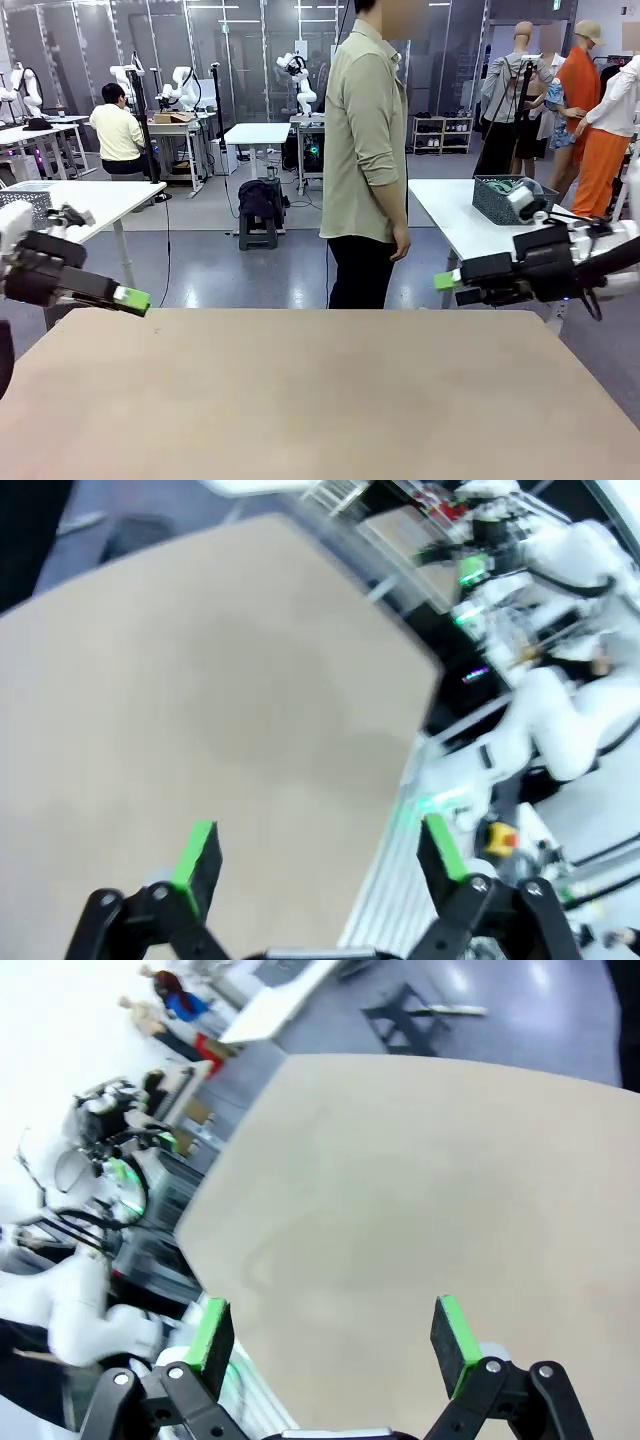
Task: Fold the towels and place them in the basket.
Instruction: When a person lays out a Towel with hook on the table, fold it in half twice.
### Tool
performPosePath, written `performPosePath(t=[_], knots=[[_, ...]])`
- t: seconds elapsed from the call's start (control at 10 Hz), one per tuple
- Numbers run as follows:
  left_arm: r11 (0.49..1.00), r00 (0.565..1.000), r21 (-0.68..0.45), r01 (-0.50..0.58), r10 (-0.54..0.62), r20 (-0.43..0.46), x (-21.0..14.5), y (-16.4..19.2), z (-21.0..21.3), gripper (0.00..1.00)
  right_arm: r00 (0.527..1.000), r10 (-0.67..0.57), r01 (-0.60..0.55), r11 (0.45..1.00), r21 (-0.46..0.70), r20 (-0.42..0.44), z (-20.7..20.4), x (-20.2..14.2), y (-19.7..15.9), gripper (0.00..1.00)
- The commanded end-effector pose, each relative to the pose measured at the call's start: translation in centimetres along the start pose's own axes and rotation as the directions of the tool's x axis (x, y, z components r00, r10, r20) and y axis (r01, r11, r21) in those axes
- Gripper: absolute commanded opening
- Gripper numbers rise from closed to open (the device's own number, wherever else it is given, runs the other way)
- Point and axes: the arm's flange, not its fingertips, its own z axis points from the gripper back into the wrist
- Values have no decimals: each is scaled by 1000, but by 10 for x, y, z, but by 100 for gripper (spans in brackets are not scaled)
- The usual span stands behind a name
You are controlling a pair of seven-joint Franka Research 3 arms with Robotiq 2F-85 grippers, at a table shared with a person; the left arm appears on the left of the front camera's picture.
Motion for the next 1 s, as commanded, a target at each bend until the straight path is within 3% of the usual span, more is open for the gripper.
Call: performPosePath(t=[0.0, 0.2, 0.4, 0.6, 0.9], knots=[[980, 997, -187, -66, 73, 28, -15, 32, 17, 100, 992, -65, 46, 984, 172, 106, 15, -12, -18, 100], [939, 989, -320, -126, 143, 28, -30, 35, 39, 100, 985, -140, 108, 956, 271, 99, 44, -19, -15, 100], [881, 961, -407, -241, 275, 28, -39, 35, 47, 100, 982, -173, 144, 946, 292, 79, 56, -21, -12, 100], [831, 908, -410, -376, 419, 16, -45, 33, 52, 100, 964, -264, 252, 921, 298, 1, 58, -26, -16, 100], [779, 847, -389, -492, 532, -7, -57, 31, 62, 100, 934, -350, 357, 892, 278, -78, 62, -36, -21, 100]])
